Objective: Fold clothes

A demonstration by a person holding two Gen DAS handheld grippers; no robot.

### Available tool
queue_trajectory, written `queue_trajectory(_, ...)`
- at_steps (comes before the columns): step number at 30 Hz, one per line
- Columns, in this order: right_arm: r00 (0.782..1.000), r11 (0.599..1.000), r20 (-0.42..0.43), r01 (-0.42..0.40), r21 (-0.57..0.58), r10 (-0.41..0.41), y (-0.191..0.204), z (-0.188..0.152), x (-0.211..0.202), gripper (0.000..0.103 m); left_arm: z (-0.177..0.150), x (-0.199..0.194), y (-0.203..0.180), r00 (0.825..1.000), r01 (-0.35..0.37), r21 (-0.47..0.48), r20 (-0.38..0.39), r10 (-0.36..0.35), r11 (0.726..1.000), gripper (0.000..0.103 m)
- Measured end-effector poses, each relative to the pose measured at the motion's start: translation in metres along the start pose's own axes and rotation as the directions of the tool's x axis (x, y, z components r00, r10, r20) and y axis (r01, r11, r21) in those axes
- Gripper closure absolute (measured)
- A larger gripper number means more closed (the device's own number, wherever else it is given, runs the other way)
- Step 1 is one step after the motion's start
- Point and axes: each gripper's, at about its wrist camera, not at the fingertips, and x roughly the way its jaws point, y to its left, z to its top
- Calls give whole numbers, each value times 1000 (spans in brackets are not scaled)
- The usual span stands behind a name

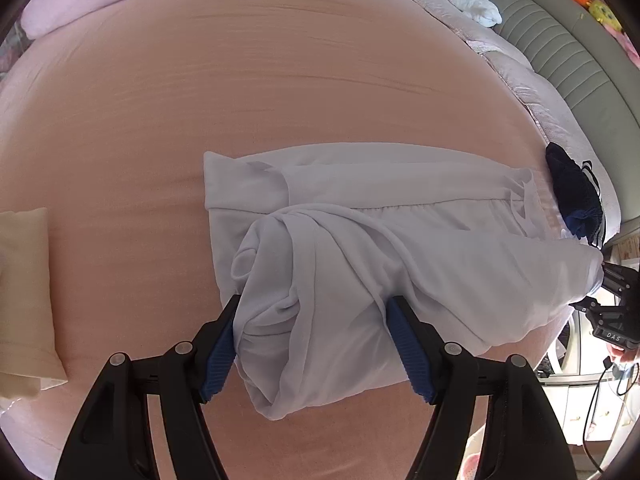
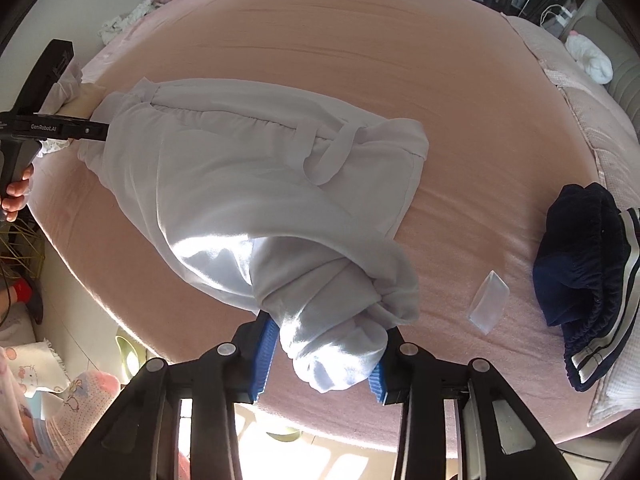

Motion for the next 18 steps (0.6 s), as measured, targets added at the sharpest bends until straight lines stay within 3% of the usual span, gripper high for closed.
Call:
queue_trajectory(4,1000,1000,7,10,10,-10,-3,2,-2,70,-9,-7,-16,990,-106,75,96,98,992,34)
queue_trajectory(8,998,999,31,47,17,-48,-1,10,-3,73,-15,-12,-27,976,-166,104,161,148,981,48)
queue_trajectory(11,996,997,51,77,12,-78,3,19,-8,75,-11,-19,-25,973,-168,105,177,148,980,60)
queue_trajectory(14,992,994,76,106,-6,-105,6,28,-15,77,-4,-26,-19,967,-186,98,196,164,978,63)
queue_trajectory(18,989,994,95,113,1,-112,4,38,-23,80,2,-35,-11,975,-110,36,200,100,993,65)
